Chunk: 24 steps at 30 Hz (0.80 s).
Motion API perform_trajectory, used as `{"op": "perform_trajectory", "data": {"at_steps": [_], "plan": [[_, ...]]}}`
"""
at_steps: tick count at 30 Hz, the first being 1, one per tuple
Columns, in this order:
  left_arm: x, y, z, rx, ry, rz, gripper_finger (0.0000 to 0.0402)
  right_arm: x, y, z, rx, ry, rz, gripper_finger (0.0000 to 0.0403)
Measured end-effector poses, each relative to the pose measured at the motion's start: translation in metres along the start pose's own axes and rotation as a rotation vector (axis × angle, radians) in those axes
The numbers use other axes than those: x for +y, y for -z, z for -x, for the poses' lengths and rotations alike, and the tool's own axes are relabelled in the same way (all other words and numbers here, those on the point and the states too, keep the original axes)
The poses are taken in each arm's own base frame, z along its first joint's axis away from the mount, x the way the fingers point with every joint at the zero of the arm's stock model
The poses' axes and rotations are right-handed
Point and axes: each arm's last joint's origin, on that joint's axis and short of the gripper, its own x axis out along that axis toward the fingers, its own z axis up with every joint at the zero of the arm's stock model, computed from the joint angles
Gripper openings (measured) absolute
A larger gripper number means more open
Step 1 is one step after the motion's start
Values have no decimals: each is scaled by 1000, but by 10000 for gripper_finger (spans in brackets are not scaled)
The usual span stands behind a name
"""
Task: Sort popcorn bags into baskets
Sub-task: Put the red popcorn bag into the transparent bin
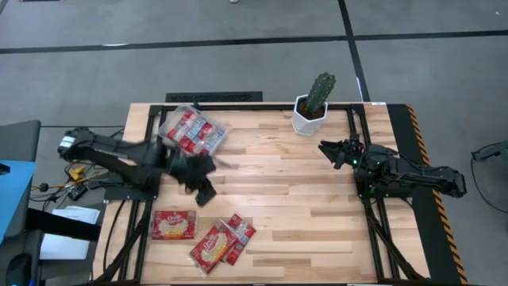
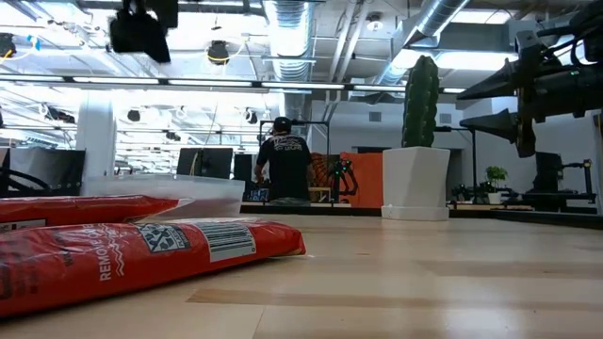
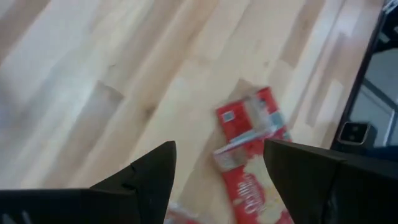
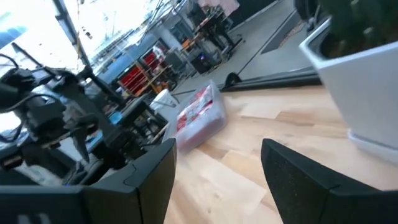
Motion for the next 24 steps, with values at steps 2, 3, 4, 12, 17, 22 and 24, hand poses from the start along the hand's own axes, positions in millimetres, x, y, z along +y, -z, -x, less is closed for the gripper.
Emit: {"op": "perform_trajectory", "data": {"at_steps": [2, 3, 4, 12, 17, 22, 24], "plan": [[-17, 16, -2, -29, -17, 15, 229, 0, 0, 0, 13, -15, -1, 260], [-25, 24, -4, -36, -31, 24, 229, 1, 1, 0, 18, -19, -1, 260], [-31, 32, -7, -41, -41, 37, 229, 1, 1, 0, 23, -25, -2, 260], [-61, 84, -49, 31, -175, 6, 229, 1, 1, 0, 35, -32, -23, 260], [-68, 105, -83, 82, -260, -27, 229, 1, 1, 0, 35, -32, -24, 260], [-73, 116, -108, 80, -235, -14, 229, 1, 1, 0, 35, -32, -24, 260], [-70, 121, -115, 74, -205, 21, 229, 1, 1, 0, 35, -32, -24, 260]]}}
